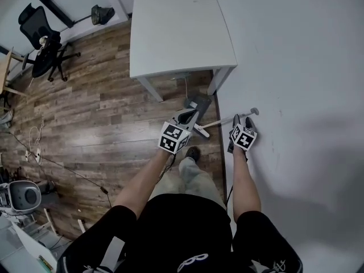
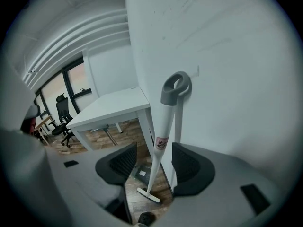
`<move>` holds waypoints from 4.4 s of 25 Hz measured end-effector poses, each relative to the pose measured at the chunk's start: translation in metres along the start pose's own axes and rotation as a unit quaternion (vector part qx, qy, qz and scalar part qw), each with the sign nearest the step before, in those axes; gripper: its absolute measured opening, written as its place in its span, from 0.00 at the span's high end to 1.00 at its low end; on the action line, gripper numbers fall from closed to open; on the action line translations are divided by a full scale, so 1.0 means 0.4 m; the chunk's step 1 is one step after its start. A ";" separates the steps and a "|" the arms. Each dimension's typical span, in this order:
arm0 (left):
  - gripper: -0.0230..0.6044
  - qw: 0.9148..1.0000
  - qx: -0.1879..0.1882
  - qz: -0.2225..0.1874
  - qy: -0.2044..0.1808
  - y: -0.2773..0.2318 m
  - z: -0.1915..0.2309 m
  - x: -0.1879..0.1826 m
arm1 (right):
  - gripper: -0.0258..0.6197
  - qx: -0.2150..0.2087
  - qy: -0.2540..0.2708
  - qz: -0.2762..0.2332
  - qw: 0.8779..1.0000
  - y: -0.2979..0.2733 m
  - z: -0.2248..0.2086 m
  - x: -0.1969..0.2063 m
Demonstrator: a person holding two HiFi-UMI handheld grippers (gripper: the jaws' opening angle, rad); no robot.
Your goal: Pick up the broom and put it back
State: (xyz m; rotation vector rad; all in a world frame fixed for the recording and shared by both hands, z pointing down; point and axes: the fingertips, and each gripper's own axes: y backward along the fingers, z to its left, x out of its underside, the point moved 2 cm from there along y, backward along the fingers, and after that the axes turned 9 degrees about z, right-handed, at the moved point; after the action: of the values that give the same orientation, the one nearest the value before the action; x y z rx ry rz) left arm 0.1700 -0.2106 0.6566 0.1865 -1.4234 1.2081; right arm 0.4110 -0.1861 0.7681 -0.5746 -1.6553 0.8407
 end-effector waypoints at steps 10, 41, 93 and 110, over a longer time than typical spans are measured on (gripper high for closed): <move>0.95 1.000 -0.025 0.004 0.017 0.026 0.063 0.040 | 0.61 0.012 -0.005 0.004 1.000 -0.061 -0.004 -0.006; 0.95 0.995 -0.081 -0.007 0.055 0.115 0.189 0.057 | 0.78 -0.030 0.078 0.002 0.997 -0.057 0.115 -0.009; 0.95 0.995 -0.078 -0.065 -0.001 0.692 0.479 -0.018 | 0.78 -0.048 0.124 -0.125 0.983 0.463 0.633 -0.163; 0.95 0.994 -0.067 -0.082 0.004 0.862 0.575 0.052 | 0.78 -0.069 0.150 -0.159 0.973 0.574 0.907 -0.169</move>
State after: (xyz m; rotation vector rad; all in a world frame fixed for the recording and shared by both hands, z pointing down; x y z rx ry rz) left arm -0.2288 -0.2133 0.5417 0.2008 -1.4481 0.9742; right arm 0.0628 -0.1756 0.5082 -0.4885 -1.4816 0.3856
